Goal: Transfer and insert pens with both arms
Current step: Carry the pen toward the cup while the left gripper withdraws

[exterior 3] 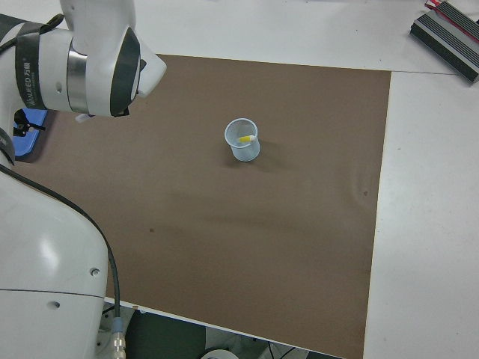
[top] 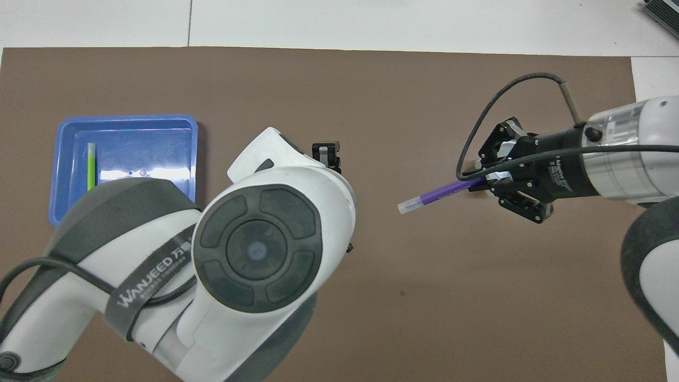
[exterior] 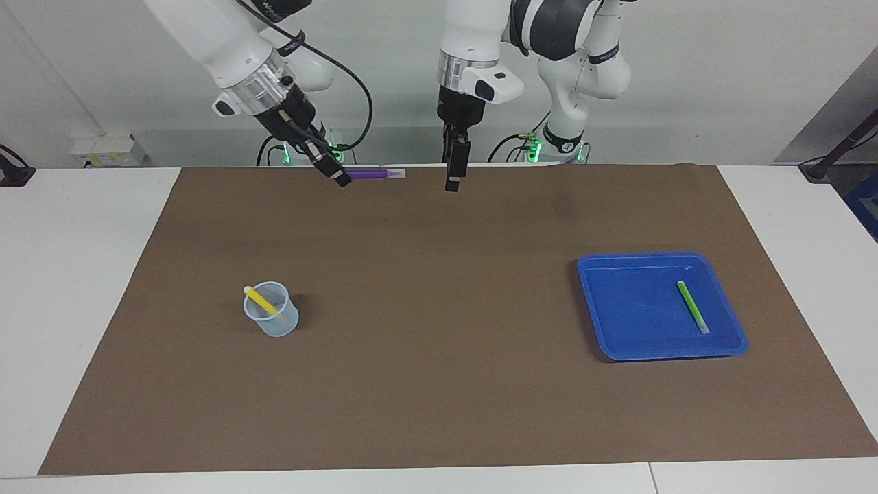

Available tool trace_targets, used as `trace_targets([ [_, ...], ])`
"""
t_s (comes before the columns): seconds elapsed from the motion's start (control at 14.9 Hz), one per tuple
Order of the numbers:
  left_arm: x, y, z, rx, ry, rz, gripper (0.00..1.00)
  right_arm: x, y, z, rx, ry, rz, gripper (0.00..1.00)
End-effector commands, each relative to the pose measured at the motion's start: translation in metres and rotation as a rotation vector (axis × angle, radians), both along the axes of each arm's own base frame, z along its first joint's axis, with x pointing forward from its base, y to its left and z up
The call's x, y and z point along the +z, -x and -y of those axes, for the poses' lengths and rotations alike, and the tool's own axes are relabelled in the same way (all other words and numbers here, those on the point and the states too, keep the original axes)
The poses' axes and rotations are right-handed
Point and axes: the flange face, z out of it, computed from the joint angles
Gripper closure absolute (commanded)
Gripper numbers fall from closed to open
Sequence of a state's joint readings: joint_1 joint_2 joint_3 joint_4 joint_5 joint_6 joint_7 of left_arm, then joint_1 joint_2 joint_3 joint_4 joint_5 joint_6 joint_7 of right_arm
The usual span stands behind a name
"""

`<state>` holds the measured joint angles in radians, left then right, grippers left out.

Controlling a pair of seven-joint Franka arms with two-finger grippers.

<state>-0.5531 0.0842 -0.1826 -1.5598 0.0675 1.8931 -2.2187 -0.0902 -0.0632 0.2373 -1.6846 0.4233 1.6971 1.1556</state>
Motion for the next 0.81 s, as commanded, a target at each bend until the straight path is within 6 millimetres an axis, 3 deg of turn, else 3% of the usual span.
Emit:
trace_targets([
  [0.0,-0.003,-0.015,-0.044,-0.081,-0.054,0.01,0.0,-0.007,0.012,0.032,0.178,0.115,0.014,1.0],
  [0.4,-0.012,-0.075,-0.148,-0.274,-0.079,-0.012,0.0,-0.025,0.015,0.108,0.42,0.291,0.051,1.0],
  [0.6,-0.018,-0.09,-0.189,-0.35,-0.107,-0.017,0.0,-0.031,0.011,0.138,0.54,0.361,0.094,1.0],
  [0.74,-0.018,-0.095,-0.212,-0.419,-0.127,-0.01,0.0,-0.042,0.004,0.146,0.565,0.418,0.139,1.0],
])
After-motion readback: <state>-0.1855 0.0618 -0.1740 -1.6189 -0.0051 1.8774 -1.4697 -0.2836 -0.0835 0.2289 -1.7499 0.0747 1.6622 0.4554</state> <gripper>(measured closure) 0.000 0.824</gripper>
